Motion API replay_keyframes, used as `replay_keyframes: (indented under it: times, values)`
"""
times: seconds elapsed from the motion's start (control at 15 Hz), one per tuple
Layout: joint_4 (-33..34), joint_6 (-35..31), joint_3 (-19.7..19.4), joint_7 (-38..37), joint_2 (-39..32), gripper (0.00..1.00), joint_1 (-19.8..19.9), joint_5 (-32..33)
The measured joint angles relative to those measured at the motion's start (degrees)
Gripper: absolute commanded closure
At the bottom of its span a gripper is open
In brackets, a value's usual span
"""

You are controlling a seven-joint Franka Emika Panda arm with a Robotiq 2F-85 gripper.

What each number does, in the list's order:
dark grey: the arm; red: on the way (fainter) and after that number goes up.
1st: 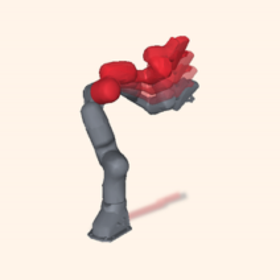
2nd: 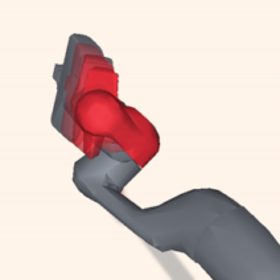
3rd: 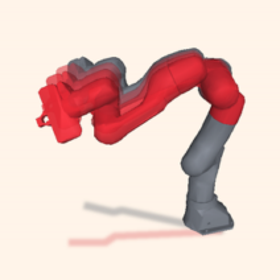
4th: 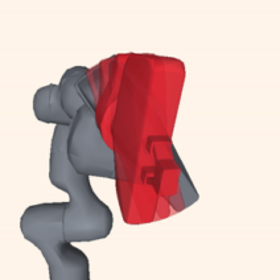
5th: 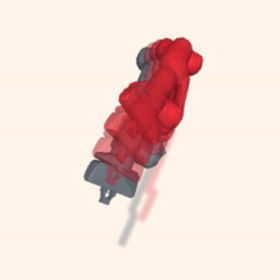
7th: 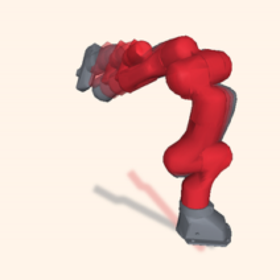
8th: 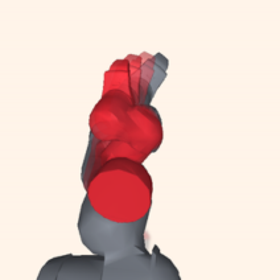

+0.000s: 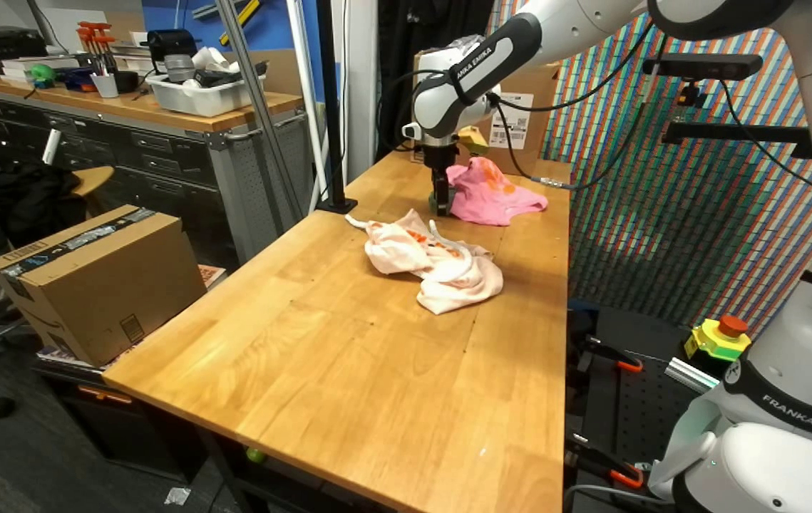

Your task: Move the pink t-shirt to the right, move the radish and white rope to the left

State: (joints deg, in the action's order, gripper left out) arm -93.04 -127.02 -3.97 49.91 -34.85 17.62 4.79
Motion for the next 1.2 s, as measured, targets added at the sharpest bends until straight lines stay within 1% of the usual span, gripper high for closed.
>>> replay_keyframes:
  times: [0.47, 0.53, 0.6, 0.73, 0.8, 0.93, 1.0, 1.2]
  values:
    - [0.92, -0.4, -0.18, 0.0, -1.26, 0.0, 0.77, 0.02]
    - [1.02, -0.4, -0.24, 0.0, -1.3, 0.25, 0.81, 0.04]
    - [1.1, -0.4, -0.33, 0.0, -1.35, 0.25, 0.82, 0.07]
    - [1.2, -0.4, -0.46, 0.0, -1.37, 0.42, 0.87, 0.18]
    - [1.33, -0.4, -0.52, 0.0, -1.37, 0.51, 0.89, 0.22]
    - [1.71, -0.4, -0.62, 0.0, -1.37, 0.64, 0.91, 0.35]
    - [1.87, -0.39, -0.66, 0.0, -1.37, 0.73, 0.91, 0.42]
    - [2.27, -0.39, -0.7, 0.0, -1.37, 0.95, 0.91, 0.57]
